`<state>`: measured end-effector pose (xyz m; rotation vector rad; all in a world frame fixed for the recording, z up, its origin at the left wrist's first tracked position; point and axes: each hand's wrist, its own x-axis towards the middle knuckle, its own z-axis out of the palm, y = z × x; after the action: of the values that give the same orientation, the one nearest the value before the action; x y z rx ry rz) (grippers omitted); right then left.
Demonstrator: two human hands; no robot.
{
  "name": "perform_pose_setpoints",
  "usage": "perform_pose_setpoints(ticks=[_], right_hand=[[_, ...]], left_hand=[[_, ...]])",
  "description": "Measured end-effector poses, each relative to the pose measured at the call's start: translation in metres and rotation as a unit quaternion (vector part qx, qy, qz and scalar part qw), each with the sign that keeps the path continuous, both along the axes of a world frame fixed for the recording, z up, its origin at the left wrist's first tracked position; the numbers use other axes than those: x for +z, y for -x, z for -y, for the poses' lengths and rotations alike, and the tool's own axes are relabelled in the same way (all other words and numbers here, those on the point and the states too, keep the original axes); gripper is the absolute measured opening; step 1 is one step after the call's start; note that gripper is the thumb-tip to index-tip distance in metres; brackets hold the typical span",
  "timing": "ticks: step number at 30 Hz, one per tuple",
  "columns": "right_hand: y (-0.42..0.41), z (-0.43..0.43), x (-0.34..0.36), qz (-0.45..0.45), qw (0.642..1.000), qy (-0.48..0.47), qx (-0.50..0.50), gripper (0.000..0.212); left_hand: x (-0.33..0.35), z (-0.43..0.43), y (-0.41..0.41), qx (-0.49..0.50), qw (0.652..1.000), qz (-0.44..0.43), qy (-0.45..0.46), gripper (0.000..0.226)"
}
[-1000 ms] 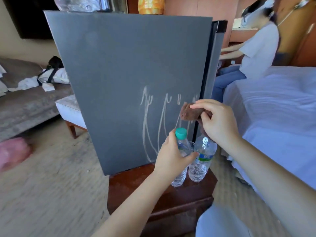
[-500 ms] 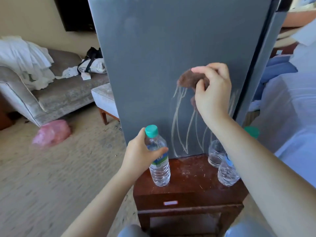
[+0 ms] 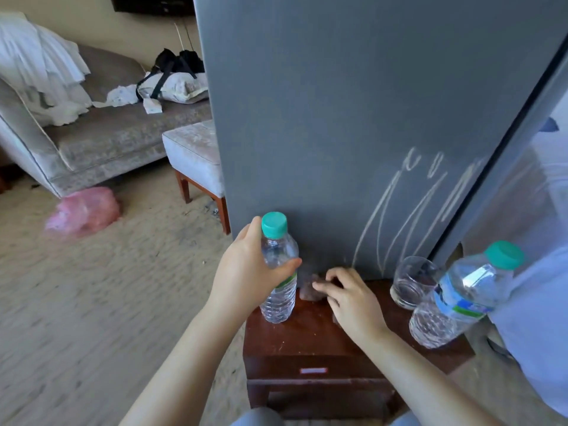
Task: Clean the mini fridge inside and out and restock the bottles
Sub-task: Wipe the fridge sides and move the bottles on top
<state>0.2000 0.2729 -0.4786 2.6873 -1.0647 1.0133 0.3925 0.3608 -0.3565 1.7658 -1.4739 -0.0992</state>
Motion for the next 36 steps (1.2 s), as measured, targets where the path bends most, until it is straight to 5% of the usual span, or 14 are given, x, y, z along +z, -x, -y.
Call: perform_pose_setpoints(ticks=[4, 11, 14, 17, 22, 36], right_hand=[[0.004, 0.000, 0.006, -0.010, 1.000, -0.016, -0.005, 0.038], [-0.008, 0.010, 0.184, 0.268, 0.950, 0.156, -0.027, 0.035], [-0.011, 0.012, 0.182, 0.305, 0.942, 0.136, -0.010, 0.034], [-0.008, 0.005, 0.110, 0.232, 0.965, 0.120, -0.038, 0.033], [0.003, -0.012, -0.008, 0.043, 0.993, -0.076, -0.084, 0.040], [-0.006, -0.023, 0.008, -0.094, 0.968, -0.166, -0.162, 0.044]], left_hand=[[-0.001, 0.000, 0.000, 0.002, 1.000, 0.011, 0.004, 0.057], [-0.004, -0.001, 0.002, 0.004, 1.000, 0.003, 0.018, 0.051], [-0.006, -0.001, 0.005, 0.012, 1.000, 0.009, 0.024, 0.051], [-0.006, -0.001, 0.008, 0.021, 0.999, 0.010, 0.026, 0.051], [-0.005, -0.003, 0.009, 0.023, 0.999, 0.001, 0.023, 0.051], [-0.009, -0.005, 0.013, 0.024, 0.999, -0.022, 0.035, 0.053]])
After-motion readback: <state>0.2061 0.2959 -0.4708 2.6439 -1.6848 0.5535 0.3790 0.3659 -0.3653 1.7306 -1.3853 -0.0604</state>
